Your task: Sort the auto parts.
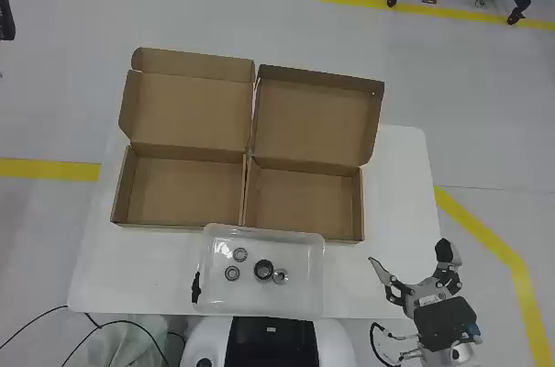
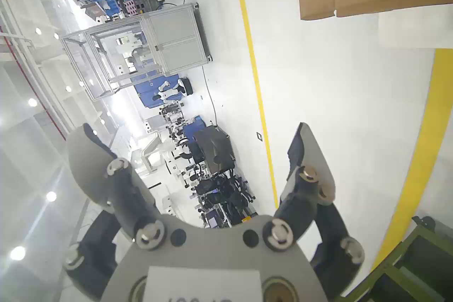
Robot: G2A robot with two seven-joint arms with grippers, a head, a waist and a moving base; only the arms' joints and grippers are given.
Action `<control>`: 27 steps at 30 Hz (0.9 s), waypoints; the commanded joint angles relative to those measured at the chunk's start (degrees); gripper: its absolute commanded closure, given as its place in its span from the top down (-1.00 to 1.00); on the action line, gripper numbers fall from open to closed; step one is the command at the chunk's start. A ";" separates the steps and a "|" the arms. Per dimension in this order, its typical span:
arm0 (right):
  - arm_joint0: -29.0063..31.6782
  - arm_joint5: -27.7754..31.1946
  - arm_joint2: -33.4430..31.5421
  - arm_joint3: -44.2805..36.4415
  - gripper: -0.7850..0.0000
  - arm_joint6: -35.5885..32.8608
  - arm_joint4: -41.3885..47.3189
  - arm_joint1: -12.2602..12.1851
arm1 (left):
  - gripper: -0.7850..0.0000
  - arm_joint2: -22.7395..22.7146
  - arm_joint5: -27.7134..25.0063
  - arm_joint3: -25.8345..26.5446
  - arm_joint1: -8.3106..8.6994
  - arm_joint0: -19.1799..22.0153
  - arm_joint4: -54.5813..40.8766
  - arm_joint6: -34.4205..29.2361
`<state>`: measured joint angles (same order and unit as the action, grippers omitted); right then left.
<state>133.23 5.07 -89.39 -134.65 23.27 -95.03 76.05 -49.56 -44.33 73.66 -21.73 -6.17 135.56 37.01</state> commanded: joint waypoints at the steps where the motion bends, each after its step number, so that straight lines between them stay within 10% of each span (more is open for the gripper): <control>1: 0.00 0.00 0.00 0.00 1.00 0.00 0.00 0.00 | 1.00 0.00 0.00 0.00 0.00 0.00 0.00 0.00; 12: -0.58 1.28 0.18 0.46 1.00 -0.76 0.54 -0.07 | 1.00 0.00 0.00 0.00 0.00 0.00 0.00 0.00; 27: -10.97 28.34 1.56 3.01 1.00 -13.02 -2.74 -2.32 | 1.00 0.00 0.00 0.00 0.00 0.00 0.00 0.00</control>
<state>123.20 31.89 -88.38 -131.56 11.50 -97.31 73.85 -49.56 -44.33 73.66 -21.73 -6.17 135.56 37.01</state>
